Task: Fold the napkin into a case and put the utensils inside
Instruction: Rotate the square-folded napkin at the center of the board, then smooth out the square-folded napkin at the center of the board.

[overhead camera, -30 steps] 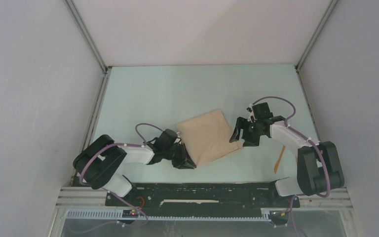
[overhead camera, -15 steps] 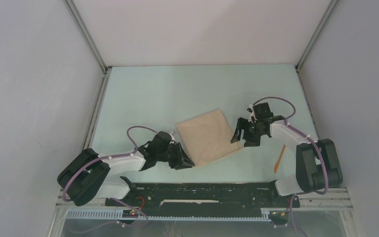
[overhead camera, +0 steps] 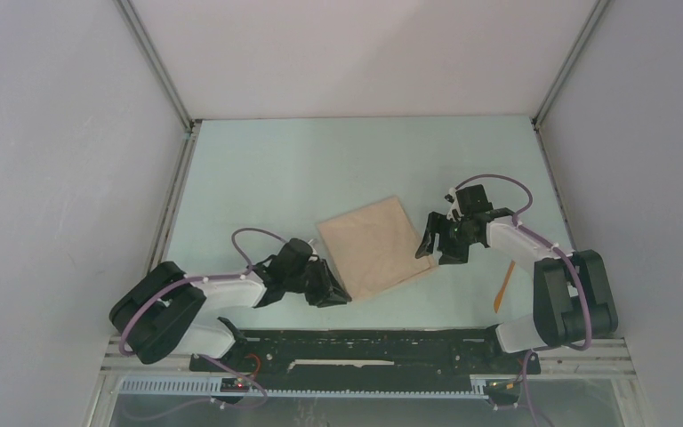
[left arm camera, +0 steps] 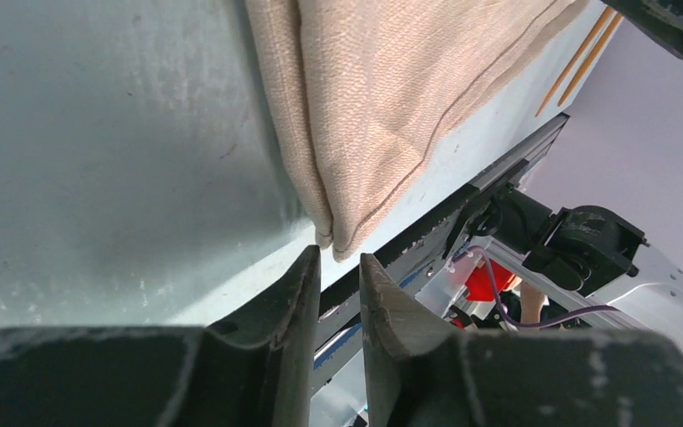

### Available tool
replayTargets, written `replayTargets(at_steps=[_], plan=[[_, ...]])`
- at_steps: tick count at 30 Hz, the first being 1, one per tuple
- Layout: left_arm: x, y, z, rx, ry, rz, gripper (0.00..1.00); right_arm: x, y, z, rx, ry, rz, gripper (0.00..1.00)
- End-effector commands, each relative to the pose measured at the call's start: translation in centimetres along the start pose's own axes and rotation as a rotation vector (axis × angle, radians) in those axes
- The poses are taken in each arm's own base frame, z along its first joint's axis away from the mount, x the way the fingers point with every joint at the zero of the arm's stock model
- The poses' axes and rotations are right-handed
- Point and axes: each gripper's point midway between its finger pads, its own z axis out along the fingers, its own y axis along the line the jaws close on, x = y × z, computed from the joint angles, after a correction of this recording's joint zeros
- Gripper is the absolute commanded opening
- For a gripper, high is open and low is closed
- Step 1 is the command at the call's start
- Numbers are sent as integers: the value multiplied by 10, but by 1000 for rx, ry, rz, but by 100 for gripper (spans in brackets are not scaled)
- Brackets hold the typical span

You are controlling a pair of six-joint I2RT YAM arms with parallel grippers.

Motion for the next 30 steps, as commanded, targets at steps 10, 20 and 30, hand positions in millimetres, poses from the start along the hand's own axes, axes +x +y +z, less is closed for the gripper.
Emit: replayTargets(at_steps=[10,20,30], plan=[[-12,-26,0,50,-44,68,37,-5,3,-1,-22,-24,-30,72],[-13,-23,-8,31,-69,95,48,4,10,11,-96,18,0,65],[-12,-47,-7,88,-40,114,46,3,-2,25,-50,6,30,58]])
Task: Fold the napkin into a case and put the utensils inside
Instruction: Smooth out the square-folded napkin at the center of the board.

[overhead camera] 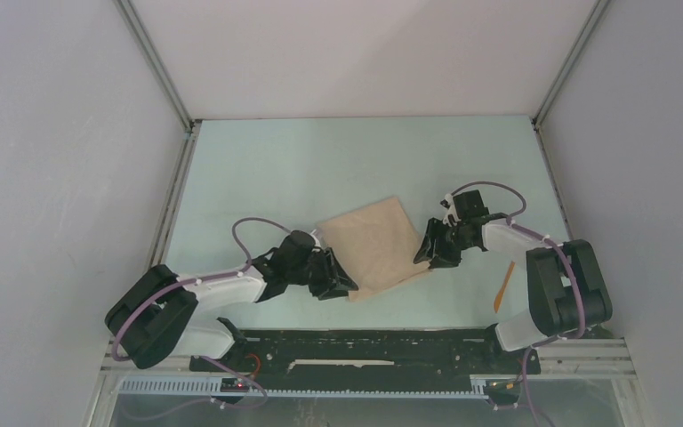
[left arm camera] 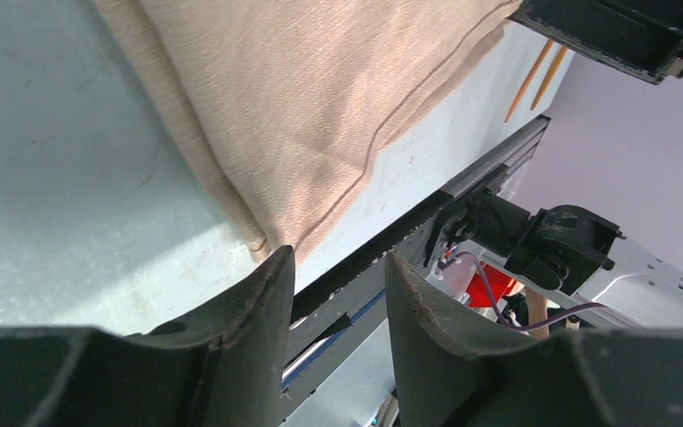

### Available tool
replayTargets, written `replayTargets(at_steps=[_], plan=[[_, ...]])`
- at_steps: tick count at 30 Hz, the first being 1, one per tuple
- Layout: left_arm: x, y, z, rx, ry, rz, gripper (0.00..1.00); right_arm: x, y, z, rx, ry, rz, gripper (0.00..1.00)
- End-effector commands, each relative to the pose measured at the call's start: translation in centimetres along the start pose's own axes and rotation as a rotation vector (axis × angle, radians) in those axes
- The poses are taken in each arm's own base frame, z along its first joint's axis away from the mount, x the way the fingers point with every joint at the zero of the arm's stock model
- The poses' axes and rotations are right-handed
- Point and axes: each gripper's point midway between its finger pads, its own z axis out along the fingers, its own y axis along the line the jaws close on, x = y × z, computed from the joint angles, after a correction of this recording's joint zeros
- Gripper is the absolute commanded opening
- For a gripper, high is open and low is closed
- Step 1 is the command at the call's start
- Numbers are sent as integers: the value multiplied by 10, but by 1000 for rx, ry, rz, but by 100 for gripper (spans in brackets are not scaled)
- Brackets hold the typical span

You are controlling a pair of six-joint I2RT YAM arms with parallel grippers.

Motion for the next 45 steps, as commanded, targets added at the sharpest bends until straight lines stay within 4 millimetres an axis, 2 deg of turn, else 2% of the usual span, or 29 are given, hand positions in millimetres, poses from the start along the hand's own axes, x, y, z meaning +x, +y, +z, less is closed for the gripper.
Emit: replayTargets(at_steps=[1,7,17,21,42,44,45], plan=[[-1,-20,0,54,2,51,46,-10,-6,5,22,-43,5,57],[2,-14,1,40,5,49,46,-12,-9,5,26,-44,10,46],[5,-19,1,55,17,54,50,-17,-8,-12,53,-93,-13,12],[5,-19,3,52,16,54,48,-16,-13,-13,69,-87,-14,0],[8,-4,17,11,46,28,47,-15,-14,-4,49,-64,-14,0],[6,-7,18,17,44,36,42,-15,-15,-3,50,-63,-13,0],[7,-9,19,18,48,40,36,-15,-15,-3,49,-62,-12,0]])
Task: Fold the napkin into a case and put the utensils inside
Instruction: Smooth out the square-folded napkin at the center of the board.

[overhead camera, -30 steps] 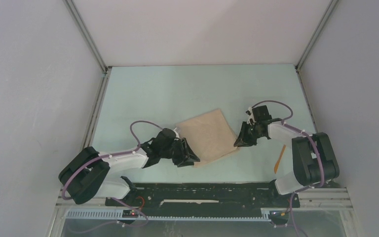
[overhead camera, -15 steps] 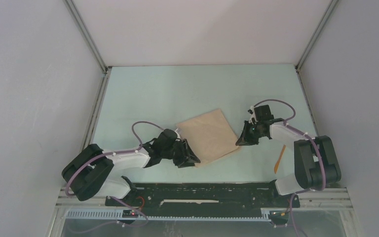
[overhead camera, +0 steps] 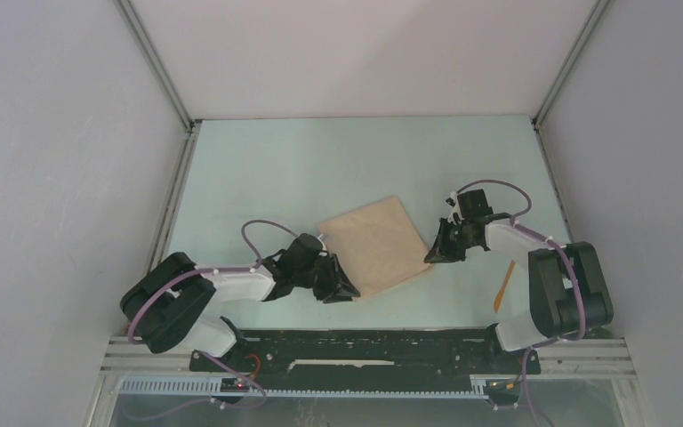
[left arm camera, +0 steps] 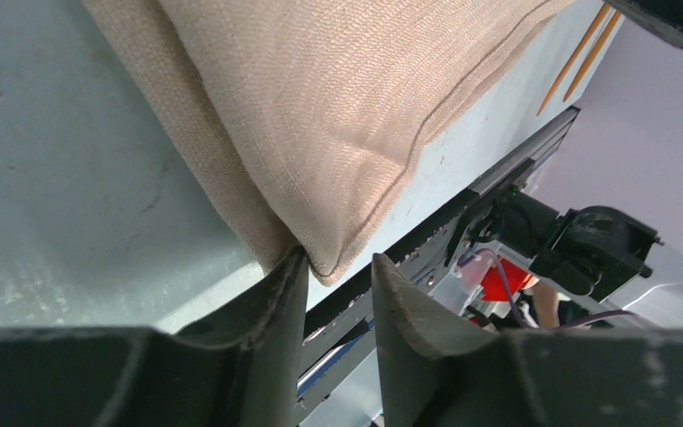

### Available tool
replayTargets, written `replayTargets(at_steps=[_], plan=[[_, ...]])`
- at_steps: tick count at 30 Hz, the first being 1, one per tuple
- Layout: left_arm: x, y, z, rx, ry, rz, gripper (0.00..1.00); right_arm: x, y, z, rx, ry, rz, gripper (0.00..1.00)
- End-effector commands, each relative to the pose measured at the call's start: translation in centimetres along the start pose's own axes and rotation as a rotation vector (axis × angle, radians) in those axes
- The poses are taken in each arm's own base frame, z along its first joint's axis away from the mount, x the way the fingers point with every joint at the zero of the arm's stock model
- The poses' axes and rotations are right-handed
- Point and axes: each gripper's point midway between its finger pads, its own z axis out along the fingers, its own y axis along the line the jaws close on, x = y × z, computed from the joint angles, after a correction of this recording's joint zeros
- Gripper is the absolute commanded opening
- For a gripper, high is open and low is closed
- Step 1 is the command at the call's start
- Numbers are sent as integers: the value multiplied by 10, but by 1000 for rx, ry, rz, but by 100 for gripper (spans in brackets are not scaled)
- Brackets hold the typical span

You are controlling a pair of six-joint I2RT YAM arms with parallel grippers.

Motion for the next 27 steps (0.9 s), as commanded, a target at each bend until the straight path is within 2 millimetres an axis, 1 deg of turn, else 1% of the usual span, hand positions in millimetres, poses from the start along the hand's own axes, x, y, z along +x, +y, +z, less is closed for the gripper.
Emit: replayTargets(at_steps=[1,5,8,9,11,13,19,27], plan=[[-2,-19,2,49,8,39,32,-4,0,2,-9,-12,-17,0],[-2,-21,1,49,9,45,17,-4,1,1,-14,-10,-21,0],[-4,-21,-9,25,-15,72,5,-4,3,-1,-20,-14,-26,0],[-5,-24,-14,22,-35,88,3,-4,3,-2,-21,-17,-26,0],[-8,-22,-21,-4,-58,108,3,-4,4,-2,-25,-17,-28,0],[-7,-16,-24,-27,-62,109,3,-4,6,-1,-36,-11,-27,0],[-3,-6,-17,-54,-28,85,3,-3,9,1,-57,-1,-21,0],[-3,5,-19,-81,-28,67,3,-2,8,2,-51,3,-18,0]])
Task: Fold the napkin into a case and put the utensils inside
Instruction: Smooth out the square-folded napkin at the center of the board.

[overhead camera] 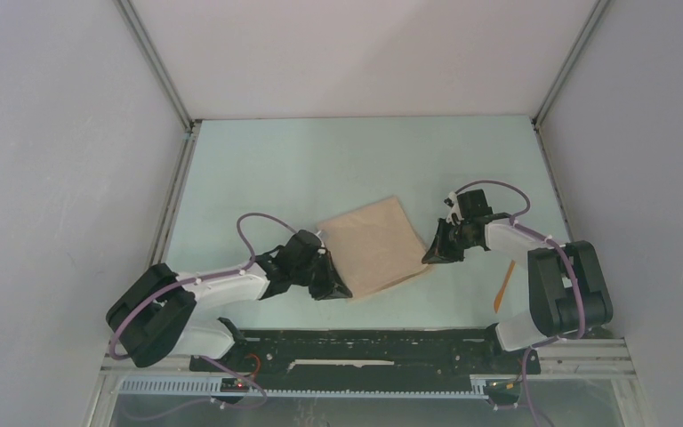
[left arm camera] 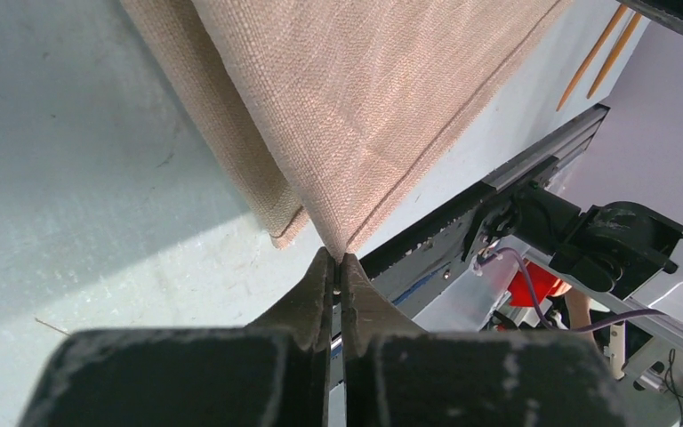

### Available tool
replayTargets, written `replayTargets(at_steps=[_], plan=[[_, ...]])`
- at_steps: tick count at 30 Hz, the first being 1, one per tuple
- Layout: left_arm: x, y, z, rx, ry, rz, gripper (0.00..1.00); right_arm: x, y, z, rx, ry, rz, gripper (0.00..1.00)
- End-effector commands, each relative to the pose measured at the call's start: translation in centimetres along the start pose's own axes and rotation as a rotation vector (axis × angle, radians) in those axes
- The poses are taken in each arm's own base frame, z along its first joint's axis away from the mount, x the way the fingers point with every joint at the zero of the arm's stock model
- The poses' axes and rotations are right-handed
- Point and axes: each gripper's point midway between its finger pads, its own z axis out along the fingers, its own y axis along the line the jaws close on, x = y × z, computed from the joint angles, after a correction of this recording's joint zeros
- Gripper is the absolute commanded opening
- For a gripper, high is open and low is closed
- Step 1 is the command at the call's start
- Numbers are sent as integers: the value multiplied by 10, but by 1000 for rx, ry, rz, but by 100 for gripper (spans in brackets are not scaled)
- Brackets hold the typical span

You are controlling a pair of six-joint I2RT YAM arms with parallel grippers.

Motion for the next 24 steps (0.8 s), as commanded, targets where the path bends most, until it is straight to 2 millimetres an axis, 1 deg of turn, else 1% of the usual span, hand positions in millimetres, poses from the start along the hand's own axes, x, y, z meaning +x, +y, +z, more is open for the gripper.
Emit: replayTargets(at_steps=[1,3,7,12,13,15,18,19,21,24], plan=[[-1,11,-1,-31,-1,2,3,-5,1,2,-12,-18,-21,0],[3,18,2,-39,15,-21,3,-6,1,2,-11,-19,-20,0],[5,20,6,-35,35,-34,5,-6,1,3,-14,-15,-20,0],[6,29,8,-55,43,-53,8,-4,1,4,-14,-11,-20,0],[7,30,9,-58,53,-56,10,-4,2,4,-15,-8,-21,0],[8,24,10,-30,64,-47,18,-4,3,4,-19,-6,-21,0],[7,20,7,-19,62,-29,29,-4,2,4,-17,-7,-22,0],[7,18,5,-10,59,-20,32,-3,2,4,-18,-4,-21,0],[11,21,-2,-22,64,-18,38,-3,3,3,-22,-5,-21,0],[7,23,-16,-34,29,8,43,-3,7,1,-33,-10,-28,0]])
